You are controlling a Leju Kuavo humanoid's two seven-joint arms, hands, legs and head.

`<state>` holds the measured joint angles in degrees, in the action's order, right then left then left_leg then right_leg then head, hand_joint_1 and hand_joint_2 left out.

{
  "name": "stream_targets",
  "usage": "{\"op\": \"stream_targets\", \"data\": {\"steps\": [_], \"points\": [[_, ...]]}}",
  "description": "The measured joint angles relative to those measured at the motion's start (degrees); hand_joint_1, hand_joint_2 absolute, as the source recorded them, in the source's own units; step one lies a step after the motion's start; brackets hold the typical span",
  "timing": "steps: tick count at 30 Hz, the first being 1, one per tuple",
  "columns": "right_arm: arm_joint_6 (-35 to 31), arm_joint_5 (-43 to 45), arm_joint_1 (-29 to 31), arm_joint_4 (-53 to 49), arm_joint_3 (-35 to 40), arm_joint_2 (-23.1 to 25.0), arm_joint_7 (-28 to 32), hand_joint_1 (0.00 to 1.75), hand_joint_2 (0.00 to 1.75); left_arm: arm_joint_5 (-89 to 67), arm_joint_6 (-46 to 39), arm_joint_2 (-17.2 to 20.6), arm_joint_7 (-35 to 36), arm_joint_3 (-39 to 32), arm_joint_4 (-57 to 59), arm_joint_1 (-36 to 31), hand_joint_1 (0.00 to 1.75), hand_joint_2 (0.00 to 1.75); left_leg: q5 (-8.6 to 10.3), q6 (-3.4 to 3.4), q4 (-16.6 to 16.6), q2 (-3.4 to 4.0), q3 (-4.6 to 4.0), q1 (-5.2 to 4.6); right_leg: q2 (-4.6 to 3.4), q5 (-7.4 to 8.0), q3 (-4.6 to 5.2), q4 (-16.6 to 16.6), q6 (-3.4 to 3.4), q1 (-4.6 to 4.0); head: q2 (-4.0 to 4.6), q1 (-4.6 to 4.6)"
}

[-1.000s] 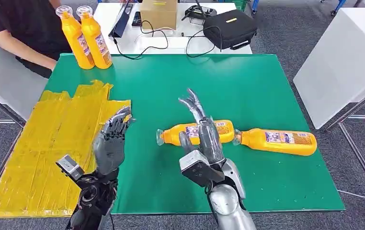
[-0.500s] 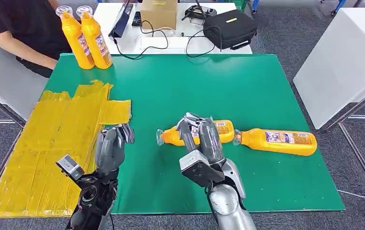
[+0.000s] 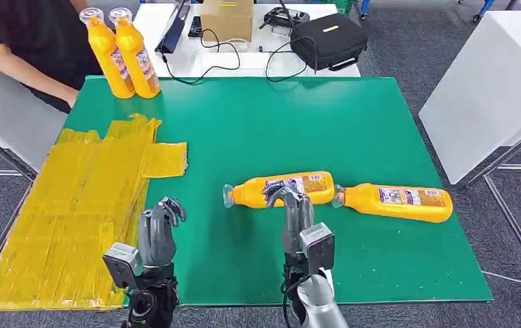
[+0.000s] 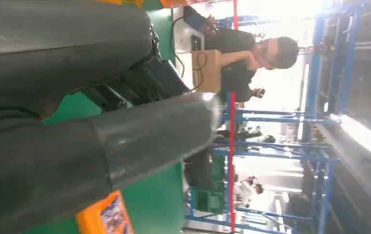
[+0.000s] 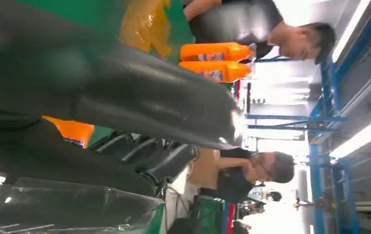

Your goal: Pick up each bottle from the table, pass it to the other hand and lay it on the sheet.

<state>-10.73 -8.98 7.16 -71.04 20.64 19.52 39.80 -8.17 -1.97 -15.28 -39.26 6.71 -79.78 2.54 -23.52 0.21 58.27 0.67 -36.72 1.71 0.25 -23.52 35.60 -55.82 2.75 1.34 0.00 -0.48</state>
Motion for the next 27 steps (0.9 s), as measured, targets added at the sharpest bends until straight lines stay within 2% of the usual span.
{"op": "stream_targets", "data": {"steps": [8, 12, 13, 20, 24, 27], "points": [[-2.15, -3.39, 0.34, 2.04, -1.53, 0.39, 0.04, 0.0, 0.0, -2.28, -1.25, -0.81, 0.0, 0.0, 0.66, 0.52, 0.0, 0.0, 0.0, 0.0, 0.0, 0.0, 0.0, 0.0, 0.0, 0.0, -0.01, 0.0, 0.0, 0.0, 0.0, 0.02], [-1.18, -5.64, 0.56, 3.28, -2.34, 0.42, 0.04, 0.0, 0.0, -3.57, -2.62, -0.85, 0.0, 0.0, 0.66, 1.01, 0.0, 0.0, 0.0, 0.0, 0.0, 0.0, 0.0, 0.0, 0.0, 0.0, 0.0, 0.0, 0.0, 0.0, 0.0, 0.02], [-0.74, -6.19, 0.56, 3.46, -2.6, 0.44, 0.04, 0.0, 1.75, -3.81, -2.71, -0.92, 0.0, -0.02, 0.66, 1.19, 0.0, 0.0, 0.0, 0.0, 0.0, 0.0, 0.0, 0.0, 0.0, 0.0, 0.0, 0.0, 0.0, 0.0, 0.0, 0.0], [-0.66, -10.98, 0.26, 3.85, -4.53, 0.48, -0.83, 0.0, 1.75, -4.09, -2.86, -0.94, -0.02, -0.11, 0.63, 1.58, 0.0, 0.0, 0.0, 0.0, 0.0, 0.0, 0.02, 0.0, 0.0, 0.0, 0.0, 0.0, 0.0, 0.0, 0.0, 0.02], [-0.68, -23.64, -1.78, 0.5, -6.89, -0.68, -8.84, 0.0, 1.75, -4.44, -1.0, -0.94, -0.02, -0.57, 0.2, 2.6, 0.0, 0.0, -0.01, 0.0, 0.0, 0.0, 0.02, -0.01, 0.0, 0.0, -0.01, 0.01, 0.0, 0.01, 0.0, 0.02], [-0.35, -26.76, -2.77, -1.51, -8.31, -1.66, -10.89, 0.0, 1.75, -4.42, -0.37, -0.99, -0.02, -0.98, -0.15, 3.07, 0.0, 0.0, -0.01, 0.0, 0.0, 0.0, 0.01, -0.02, 0.0, 0.0, -0.01, 0.01, 0.0, 0.01, 0.0, 0.0]]}}
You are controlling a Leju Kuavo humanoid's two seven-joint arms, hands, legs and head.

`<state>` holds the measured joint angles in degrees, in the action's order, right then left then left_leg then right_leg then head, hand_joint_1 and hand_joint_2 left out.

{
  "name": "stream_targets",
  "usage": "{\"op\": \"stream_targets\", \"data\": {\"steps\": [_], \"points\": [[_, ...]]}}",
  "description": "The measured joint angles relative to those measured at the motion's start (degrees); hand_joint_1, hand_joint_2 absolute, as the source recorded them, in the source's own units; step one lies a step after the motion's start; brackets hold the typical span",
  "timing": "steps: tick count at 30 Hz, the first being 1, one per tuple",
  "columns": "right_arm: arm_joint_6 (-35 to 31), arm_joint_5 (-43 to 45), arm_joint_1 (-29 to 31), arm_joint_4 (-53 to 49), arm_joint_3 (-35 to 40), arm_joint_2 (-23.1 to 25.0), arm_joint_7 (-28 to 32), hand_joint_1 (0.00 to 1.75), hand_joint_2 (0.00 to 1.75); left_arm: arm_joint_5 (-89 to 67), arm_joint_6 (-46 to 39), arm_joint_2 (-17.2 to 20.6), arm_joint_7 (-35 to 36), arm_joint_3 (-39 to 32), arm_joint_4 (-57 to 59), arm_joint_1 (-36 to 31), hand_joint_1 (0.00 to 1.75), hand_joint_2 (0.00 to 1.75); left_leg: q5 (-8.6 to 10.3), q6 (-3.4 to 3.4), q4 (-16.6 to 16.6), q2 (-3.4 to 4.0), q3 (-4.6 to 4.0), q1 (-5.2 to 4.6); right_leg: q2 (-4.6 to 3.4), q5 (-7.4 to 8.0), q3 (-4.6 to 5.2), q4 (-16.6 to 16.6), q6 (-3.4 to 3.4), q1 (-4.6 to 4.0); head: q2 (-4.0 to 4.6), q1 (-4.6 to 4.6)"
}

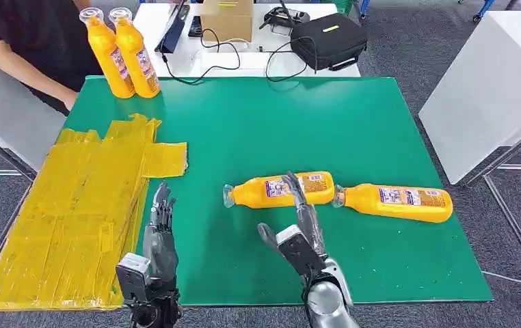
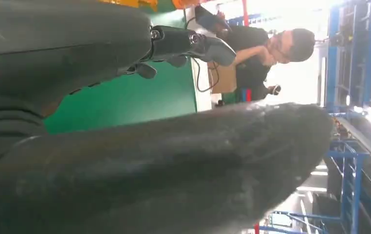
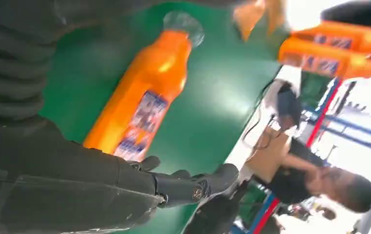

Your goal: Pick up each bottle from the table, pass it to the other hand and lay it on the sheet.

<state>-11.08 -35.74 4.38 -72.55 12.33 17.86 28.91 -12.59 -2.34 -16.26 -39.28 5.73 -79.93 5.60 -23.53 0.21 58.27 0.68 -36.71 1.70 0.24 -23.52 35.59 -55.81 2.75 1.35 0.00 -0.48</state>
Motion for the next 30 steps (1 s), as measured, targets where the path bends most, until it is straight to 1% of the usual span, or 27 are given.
{"op": "stream_targets", "data": {"steps": [3, 6, 8, 11, 14, 18, 21, 24, 28, 30], "points": [[-1.09, -7.73, -1.31, -2.78, -1.29, -1.4, -3.72, 0.0, 1.75, -0.48, -0.09, -0.11, 0.0, -0.15, -0.2, 0.18, 0.0, 0.0, 0.0, 0.0, 0.0, -0.01, 0.02, 0.0, 0.02, -0.01, -0.01, 0.02, 0.0, 0.0, 0.0, 0.02], [-1.9, -13.97, -3.13, -6.84, -4.09, -4.13, -5.59, 0.0, 1.75, 0.42, 0.5, -0.11, 0.0, -0.2, -0.2, 0.14, 0.0, 0.0, -0.01, 0.01, 0.0, -0.09, 0.02, -0.01, 0.04, -0.01, -0.03, 0.02, 0.01, 0.0, 0.0, -0.02], [-2.23, -15.27, -3.86, -8.39, -6.89, -6.45, -5.68, 0.0, 1.75, 1.03, 0.63, -0.11, 0.0, -0.2, -0.2, -0.04, 0.0, 0.0, -0.02, 0.01, 0.01, -0.09, 0.02, -0.04, 0.03, 0.0, -0.04, 0.03, 0.02, 0.02, 0.0, 0.0], [-2.49, -14.9, -5.28, -9.53, -11.46, -10.93, -4.69, 0.0, 1.75, 1.57, 0.68, -0.11, 0.0, -0.22, -0.2, -0.64, 0.0, 0.0, -0.04, 0.06, 0.02, -0.19, 0.03, -0.14, 0.09, 0.0, -0.07, 0.05, 0.03, 0.14, 0.0, 0.0], [-1.97, -11.24, -8.0, -11.88, -17.3, -15.25, -1.84, 0.0, 1.75, 2.43, 0.77, -0.11, 0.0, -0.22, -0.2, -0.66, 0.0, 0.0, -0.09, 0.15, 0.03, -0.23, 0.05, -0.21, 0.13, -0.05, -0.12, 0.05, 0.14, 0.2, 0.0, 0.0], [3.45, -6.25, -11.62, -15.64, -27.92, -20.71, 1.51, 0.0, 1.75, 3.67, 1.09, -0.11, 0.0, -0.11, -0.2, -0.49, 0.0, 0.0, -0.18, 0.24, 0.03, -0.22, 0.04, -0.3, 0.13, -0.08, -0.11, 0.05, 0.19, 0.28, 0.0, 0.0], [7.14, -4.96, -12.37, -16.87, -34.43, -23.14, 2.17, 0.0, 1.75, 4.56, 1.31, -0.09, 0.0, 0.11, -0.2, -0.5, 0.0, 0.0, -0.25, 0.27, 0.03, -0.17, 0.06, -0.33, 0.11, -0.09, -0.11, 0.05, 0.2, 0.31, 0.0, -0.02], [9.03, -4.63, -12.44, -17.0, -39.48, -24.81, 2.36, 0.0, 1.75, 4.96, 1.66, -0.09, 0.0, 0.24, -0.2, -0.47, 0.0, 0.0, -0.24, 0.29, 0.03, -0.19, 0.06, -0.35, 0.12, -0.1, -0.13, 0.05, 0.22, 0.34, 0.0, 0.0], [11.02, -8.16, -11.9, -16.57, -43.23, -25.94, 2.36, 0.0, 1.75, 6.1, 2.21, -0.09, 0.0, 0.39, -0.35, -0.22, 0.0, 0.0, -0.24, 0.29, 0.02, -0.16, 0.07, -0.35, 0.1, -0.1, -0.18, 0.04, 0.22, 0.34, 0.0, 0.0], [10.91, -10.78, -10.21, -14.86, -43.52, -25.9, 2.39, 0.0, 1.75, 6.19, 2.71, -0.07, 0.0, 0.22, -0.55, 0.11, 0.0, 0.0, -0.24, 0.29, 0.01, -0.09, 0.08, -0.34, 0.08, -0.1, -0.22, 0.03, 0.22, 0.33, 0.0, 0.02]]}}
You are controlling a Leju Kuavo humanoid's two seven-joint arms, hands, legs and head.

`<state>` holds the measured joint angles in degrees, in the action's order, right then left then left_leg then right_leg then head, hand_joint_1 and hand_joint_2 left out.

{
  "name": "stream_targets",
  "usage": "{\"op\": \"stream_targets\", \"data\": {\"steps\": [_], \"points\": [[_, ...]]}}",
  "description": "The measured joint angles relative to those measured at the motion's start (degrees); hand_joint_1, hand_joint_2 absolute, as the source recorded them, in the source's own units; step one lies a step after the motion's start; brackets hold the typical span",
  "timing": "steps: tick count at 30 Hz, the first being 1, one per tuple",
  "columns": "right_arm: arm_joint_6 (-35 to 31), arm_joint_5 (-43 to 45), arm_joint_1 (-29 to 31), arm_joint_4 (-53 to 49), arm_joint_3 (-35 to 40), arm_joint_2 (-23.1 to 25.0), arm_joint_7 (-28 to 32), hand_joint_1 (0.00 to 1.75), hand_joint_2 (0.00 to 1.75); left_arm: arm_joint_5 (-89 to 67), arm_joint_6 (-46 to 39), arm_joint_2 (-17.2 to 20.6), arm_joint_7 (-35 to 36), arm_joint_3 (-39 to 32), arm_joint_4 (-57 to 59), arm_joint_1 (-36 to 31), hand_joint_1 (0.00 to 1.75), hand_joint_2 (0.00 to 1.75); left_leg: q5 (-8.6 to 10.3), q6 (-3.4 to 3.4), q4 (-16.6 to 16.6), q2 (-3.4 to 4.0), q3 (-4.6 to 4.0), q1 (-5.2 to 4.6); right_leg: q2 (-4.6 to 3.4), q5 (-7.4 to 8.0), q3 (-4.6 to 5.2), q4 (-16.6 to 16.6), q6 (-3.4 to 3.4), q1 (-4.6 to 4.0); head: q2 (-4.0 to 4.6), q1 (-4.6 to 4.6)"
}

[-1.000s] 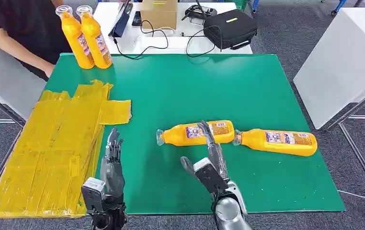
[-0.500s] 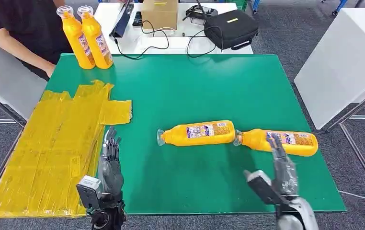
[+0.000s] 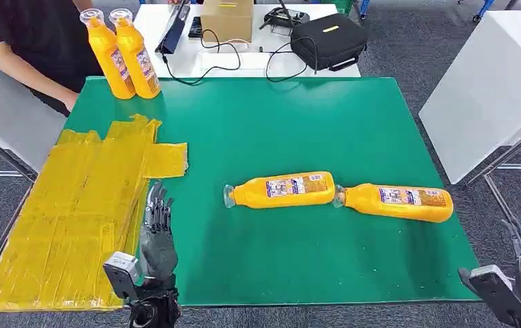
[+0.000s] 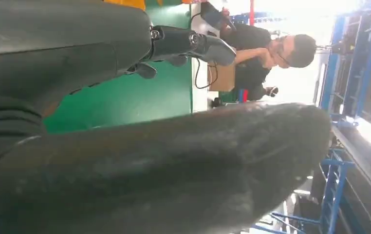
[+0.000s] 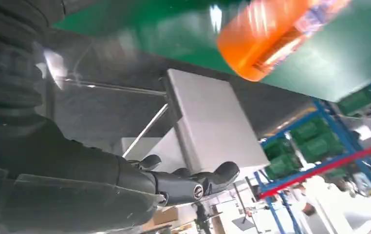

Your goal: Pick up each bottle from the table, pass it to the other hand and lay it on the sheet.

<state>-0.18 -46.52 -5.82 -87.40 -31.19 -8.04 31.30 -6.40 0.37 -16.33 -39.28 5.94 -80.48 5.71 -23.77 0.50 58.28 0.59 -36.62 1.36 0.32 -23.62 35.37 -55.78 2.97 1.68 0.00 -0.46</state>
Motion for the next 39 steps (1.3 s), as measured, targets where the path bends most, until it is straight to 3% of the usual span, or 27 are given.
{"op": "stream_targets", "data": {"steps": [9, 20, 27, 39], "points": [[-2.4, -5.57, 8.38, 8.76, 3.81, 0.83, -1.36, 0.0, 1.75, -1.22, 1.35, -0.02, 0.0, -0.57, -2.67, 1.34, 0.0, 0.0, 0.12, 0.09, 0.0, -0.03, 0.07, 0.0, 0.07, -0.02, -0.12, -0.01, 0.05, 0.0, 0.0, -0.04], [-7.72, -11.32, 16.27, 18.62, 14.95, 2.25, -6.8, 0.0, 1.75, -1.2, 2.45, -0.04, 0.0, -1.75, -3.26, 1.02, 0.0, 0.0, 0.16, 0.1, 0.0, -0.04, 0.1, 0.0, 0.1, -0.02, -0.13, -0.02, 0.06, 0.0, 0.0, -0.02], [-7.67, -15.05, 22.25, 21.9, 18.03, 2.56, -9.42, 0.0, 1.75, -0.96, 2.18, -0.18, 0.0, -2.01, -2.58, -0.08, 0.0, 0.0, 0.16, 0.1, 0.01, -0.05, 0.1, -0.02, 0.09, -0.01, -0.12, -0.02, 0.07, 0.02, 0.0, -0.04], [-7.67, -15.12, 24.63, 24.13, 19.17, 2.82, -9.64, 0.0, 1.75, -0.96, 2.21, -0.24, 0.0, -2.34, -2.51, -0.08, 0.0, 0.0, 0.16, 0.11, 0.01, -0.1, 0.08, -0.02, 0.16, -0.04, -0.13, -0.02, 0.11, 0.02, 0.0, -0.02]]}}
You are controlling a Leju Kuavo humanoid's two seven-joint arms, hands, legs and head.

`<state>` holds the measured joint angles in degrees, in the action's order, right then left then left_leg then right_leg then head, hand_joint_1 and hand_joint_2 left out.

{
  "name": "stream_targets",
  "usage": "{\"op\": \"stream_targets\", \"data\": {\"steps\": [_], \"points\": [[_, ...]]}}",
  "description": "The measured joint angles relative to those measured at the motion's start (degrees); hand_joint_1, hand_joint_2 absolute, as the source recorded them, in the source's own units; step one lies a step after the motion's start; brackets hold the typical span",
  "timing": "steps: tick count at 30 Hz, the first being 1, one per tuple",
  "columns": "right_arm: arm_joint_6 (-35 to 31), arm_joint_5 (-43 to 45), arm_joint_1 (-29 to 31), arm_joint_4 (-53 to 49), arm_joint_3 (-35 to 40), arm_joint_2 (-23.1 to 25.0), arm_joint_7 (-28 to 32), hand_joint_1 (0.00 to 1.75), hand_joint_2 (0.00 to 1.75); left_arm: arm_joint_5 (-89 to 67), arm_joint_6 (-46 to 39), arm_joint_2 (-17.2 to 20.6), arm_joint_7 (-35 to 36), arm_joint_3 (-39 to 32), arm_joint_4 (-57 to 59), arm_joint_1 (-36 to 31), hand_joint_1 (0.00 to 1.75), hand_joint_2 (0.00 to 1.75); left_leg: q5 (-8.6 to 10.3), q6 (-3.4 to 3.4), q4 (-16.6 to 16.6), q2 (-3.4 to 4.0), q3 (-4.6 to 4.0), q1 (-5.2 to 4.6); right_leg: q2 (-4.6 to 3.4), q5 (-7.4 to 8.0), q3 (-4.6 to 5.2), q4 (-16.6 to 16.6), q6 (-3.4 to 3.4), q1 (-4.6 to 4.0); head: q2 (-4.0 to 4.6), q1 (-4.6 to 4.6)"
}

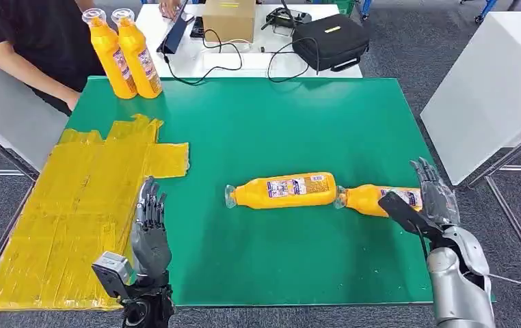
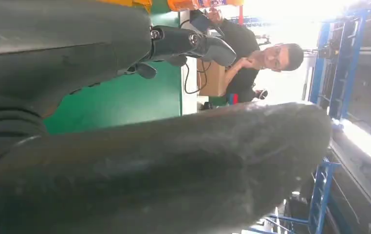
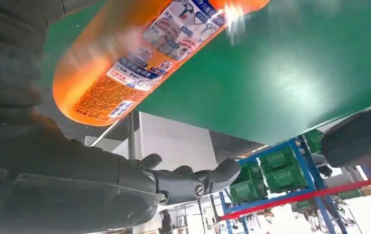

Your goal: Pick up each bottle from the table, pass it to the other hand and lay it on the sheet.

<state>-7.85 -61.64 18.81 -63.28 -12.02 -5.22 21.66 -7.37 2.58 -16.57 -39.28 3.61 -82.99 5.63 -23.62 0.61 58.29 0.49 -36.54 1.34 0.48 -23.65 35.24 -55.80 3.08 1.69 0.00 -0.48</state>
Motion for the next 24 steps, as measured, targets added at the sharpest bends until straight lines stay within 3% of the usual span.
{"op": "stream_targets", "data": {"steps": [7, 15, 24], "points": [[1.24, -1.48, 1.74, 0.63, 0.24, 0.24, -0.45, 0.0, 1.75, 0.0, -0.02, -0.04, 0.0, -0.35, -0.02, 0.13, 0.0, 0.0, 0.01, 0.01, 0.0, -0.01, -0.04, -0.01, -0.02, 0.02, -0.01, -0.02, 0.02, 0.0, 0.0, -0.02], [9.6, -4.06, 13.22, 6.35, 0.59, -4.98, -1.42, 0.0, 1.75, 1.33, 2.43, -0.26, 0.0, -0.9, 0.61, -0.92, 0.0, 0.0, 0.13, 0.12, 0.02, -0.17, -0.05, -0.09, 0.27, 0.06, -0.07, -0.01, 0.09, 0.06, 0.0, 0.0], [8.72, -10.63, 20.0, 14.86, 3.32, -5.18, -6.23, 0.0, 1.75, 1.44, 2.34, -0.52, 0.0, -1.25, 2.41, -3.41, 0.0, 0.0, 0.14, 0.11, 0.02, -0.13, -0.02, -0.08, 0.25, 0.08, -0.05, -0.02, 0.12, 0.05, 0.0, -0.02]]}}
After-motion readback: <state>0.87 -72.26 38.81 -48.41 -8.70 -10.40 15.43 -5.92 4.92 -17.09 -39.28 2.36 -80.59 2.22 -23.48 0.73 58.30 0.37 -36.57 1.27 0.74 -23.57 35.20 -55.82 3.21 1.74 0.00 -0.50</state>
